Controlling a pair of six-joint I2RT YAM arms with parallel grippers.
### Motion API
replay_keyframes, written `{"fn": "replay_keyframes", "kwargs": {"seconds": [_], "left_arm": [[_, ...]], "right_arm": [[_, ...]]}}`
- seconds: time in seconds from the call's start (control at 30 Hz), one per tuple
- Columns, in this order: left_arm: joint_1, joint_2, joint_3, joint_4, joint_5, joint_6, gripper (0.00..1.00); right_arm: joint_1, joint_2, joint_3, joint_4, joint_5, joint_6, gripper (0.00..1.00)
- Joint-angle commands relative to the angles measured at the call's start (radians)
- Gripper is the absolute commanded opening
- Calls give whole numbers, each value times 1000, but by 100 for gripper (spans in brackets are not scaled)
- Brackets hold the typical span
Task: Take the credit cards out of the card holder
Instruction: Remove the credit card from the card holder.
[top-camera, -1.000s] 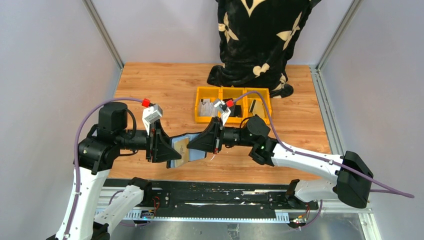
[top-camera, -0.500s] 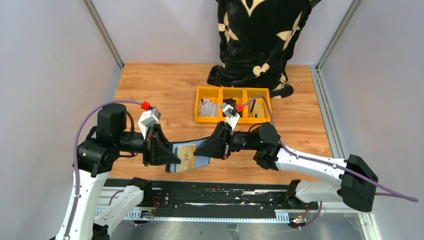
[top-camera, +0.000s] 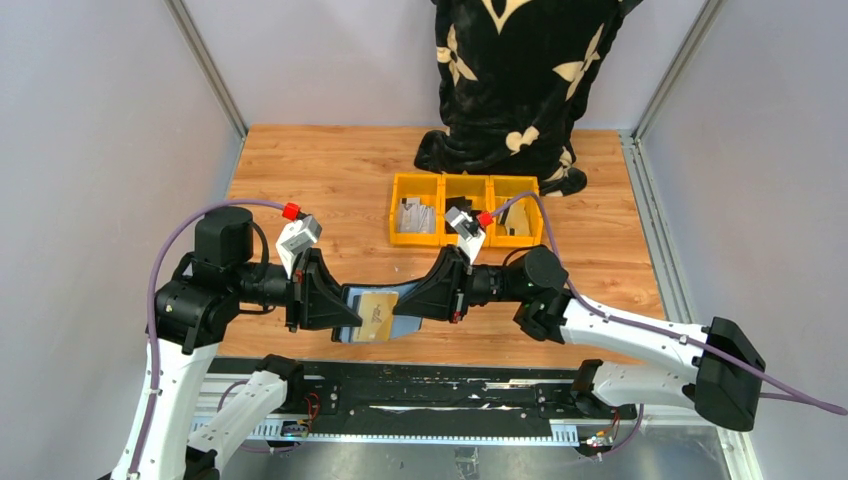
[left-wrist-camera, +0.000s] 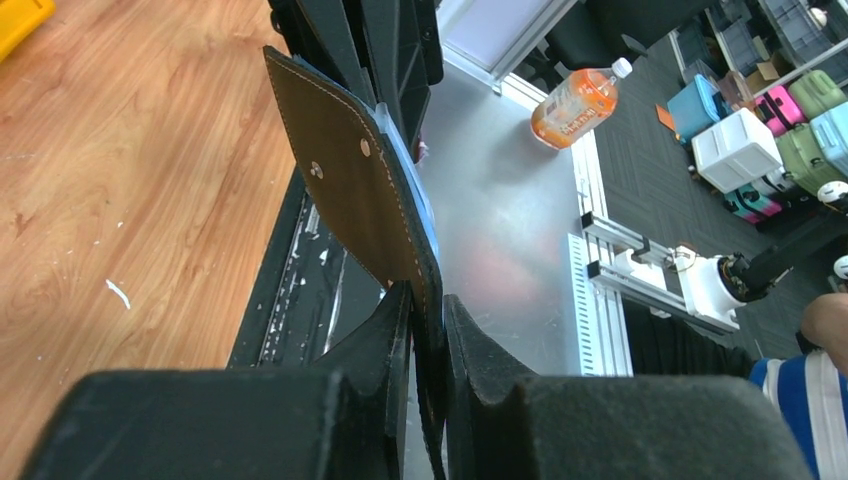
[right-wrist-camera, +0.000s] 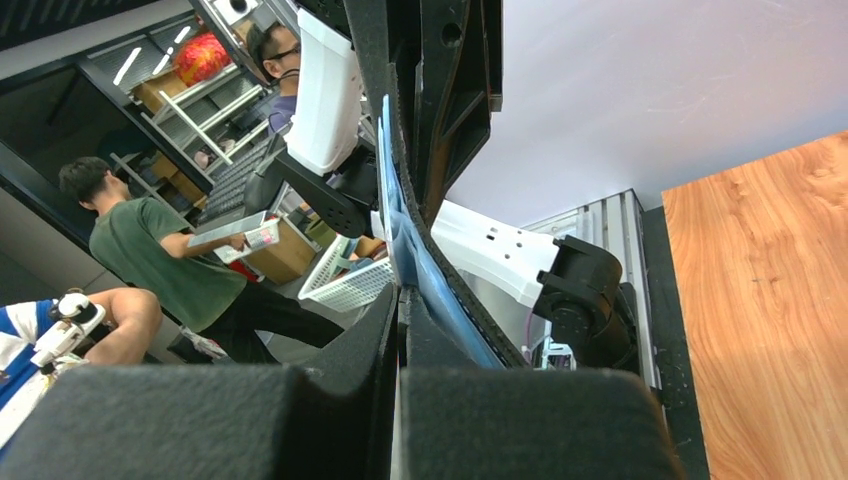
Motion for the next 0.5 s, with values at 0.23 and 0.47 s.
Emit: {"fn": "replay_keyframes", "kwargs": {"seconds": [0.23,0.47], "left_arm": [[-12,-4,39,5,2,-14,0],[-10,0,54,4,-68,-16,0]], "right_arm": [[-10,-60,-16,-51,4,-57,0],[20,48,16,110,-41,21,39]]}}
